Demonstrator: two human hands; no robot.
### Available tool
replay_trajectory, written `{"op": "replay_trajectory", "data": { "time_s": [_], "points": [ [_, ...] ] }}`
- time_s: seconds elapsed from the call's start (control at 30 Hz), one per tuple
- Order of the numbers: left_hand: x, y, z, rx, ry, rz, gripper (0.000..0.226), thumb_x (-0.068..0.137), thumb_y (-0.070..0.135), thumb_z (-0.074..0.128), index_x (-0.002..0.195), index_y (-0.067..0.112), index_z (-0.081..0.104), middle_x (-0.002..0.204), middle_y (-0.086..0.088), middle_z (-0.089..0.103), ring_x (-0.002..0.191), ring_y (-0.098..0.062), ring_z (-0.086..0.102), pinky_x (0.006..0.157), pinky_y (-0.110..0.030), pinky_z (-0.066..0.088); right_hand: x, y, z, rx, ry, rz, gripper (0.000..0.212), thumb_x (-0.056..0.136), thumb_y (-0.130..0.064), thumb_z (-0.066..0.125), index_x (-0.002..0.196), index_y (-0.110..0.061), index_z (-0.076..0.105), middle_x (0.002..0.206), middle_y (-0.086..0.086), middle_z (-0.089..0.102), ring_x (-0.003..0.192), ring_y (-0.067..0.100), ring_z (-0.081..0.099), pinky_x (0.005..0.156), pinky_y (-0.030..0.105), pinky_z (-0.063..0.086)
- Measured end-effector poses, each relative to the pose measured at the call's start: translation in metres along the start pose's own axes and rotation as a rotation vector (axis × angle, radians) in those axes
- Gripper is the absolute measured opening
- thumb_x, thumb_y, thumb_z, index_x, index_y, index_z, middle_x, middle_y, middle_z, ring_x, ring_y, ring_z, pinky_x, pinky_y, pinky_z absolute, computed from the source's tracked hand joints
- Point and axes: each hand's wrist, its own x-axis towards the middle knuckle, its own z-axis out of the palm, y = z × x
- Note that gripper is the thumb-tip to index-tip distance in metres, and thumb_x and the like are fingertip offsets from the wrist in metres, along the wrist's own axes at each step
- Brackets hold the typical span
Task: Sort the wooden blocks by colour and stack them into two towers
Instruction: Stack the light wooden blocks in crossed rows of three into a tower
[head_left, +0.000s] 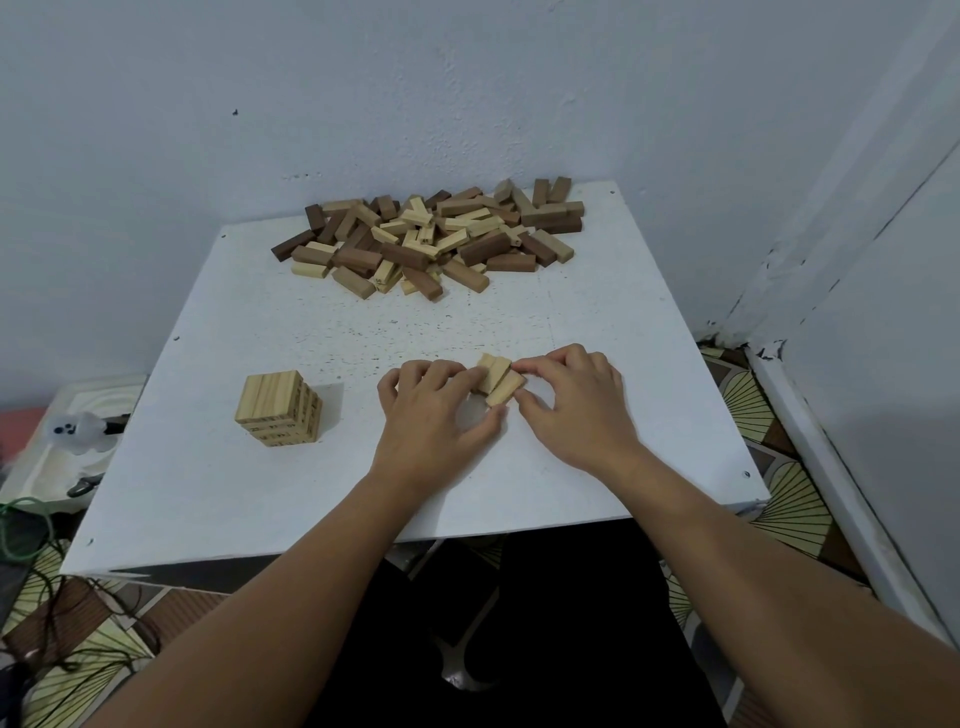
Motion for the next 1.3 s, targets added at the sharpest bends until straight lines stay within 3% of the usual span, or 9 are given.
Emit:
{"op": "replay_trajectory", "data": {
  "time_s": [0.2,0.4,0.57,0.7,0.87,1.03,1.3],
  "points": [
    [0.002,0.003,-0.005,-0.061,-0.032,-0.069,0.040,0.081,0.045,0.067,0.121,0.039,0.068,0.122,0.026,0.059,0.121,-0.009,0.041,0.109,-0.034,0.019,-0.002,-0.001,-0.001,-0.008,-0.001,0.001,0.041,0.094,-0.051,0.059,0.134,-0.040,0.059,0.118,-0.013,0.043,0.117,0.016,0.039,0.109,0.031,0.025],
    [0.003,0.006,-0.010,-0.150,-0.052,-0.202,0.060,0.077,0.047,0.070,0.136,0.045,0.056,0.131,0.027,0.042,0.132,-0.007,0.027,0.119,-0.040,0.015,-0.002,-0.001,-0.002,-0.006,0.016,-0.026,0.033,0.091,-0.055,0.061,0.123,-0.046,0.065,0.113,-0.017,0.038,0.114,0.014,0.038,0.104,0.027,0.022],
    [0.007,-0.002,-0.009,-0.220,-0.048,-0.289,0.049,0.073,0.052,0.073,0.122,0.045,0.066,0.125,0.024,0.042,0.129,-0.011,0.025,0.116,-0.046,0.031,-0.001,-0.001,-0.001,-0.018,0.014,-0.039,0.033,0.090,-0.058,0.062,0.121,-0.048,0.066,0.114,-0.017,0.038,0.114,0.013,0.038,0.105,0.029,0.024],
    [0.011,-0.006,-0.010,-0.277,-0.080,-0.303,0.045,0.073,0.048,0.078,0.117,0.045,0.068,0.122,0.023,0.044,0.126,-0.010,0.025,0.111,-0.042,0.038,-0.002,-0.001,-0.002,-0.020,0.023,-0.035,0.033,0.090,-0.057,0.062,0.121,-0.048,0.066,0.114,-0.016,0.039,0.114,0.014,0.039,0.104,0.028,0.023],
    [0.012,-0.010,-0.014,-0.361,-0.115,-0.320,0.069,0.073,0.042,0.083,0.136,0.046,0.054,0.129,0.018,0.037,0.131,-0.012,0.022,0.106,-0.030,0.036,-0.002,-0.002,-0.003,-0.014,0.011,-0.018,0.036,0.090,-0.058,0.063,0.123,-0.045,0.064,0.116,-0.015,0.040,0.114,0.014,0.038,0.101,0.025,0.022],
    [0.012,-0.012,-0.015,-0.384,-0.105,-0.323,0.051,0.071,0.039,0.087,0.115,0.040,0.060,0.121,0.017,0.038,0.126,-0.013,0.026,0.088,-0.012,0.033,-0.002,-0.003,-0.004,-0.009,0.001,-0.011,0.031,0.090,-0.057,0.065,0.117,-0.043,0.066,0.116,-0.014,0.040,0.113,0.013,0.038,0.099,0.024,0.022],
    [0.010,-0.016,-0.012,-0.414,-0.084,-0.313,0.035,0.070,0.039,0.088,0.098,0.037,0.067,0.116,0.020,0.042,0.124,-0.012,0.030,0.093,-0.011,0.031,-0.002,-0.003,-0.004,0.032,0.018,-0.018,0.017,0.089,-0.055,0.068,0.102,-0.044,0.070,0.113,-0.015,0.040,0.107,0.007,0.033,0.101,0.026,0.023]
  ]
}}
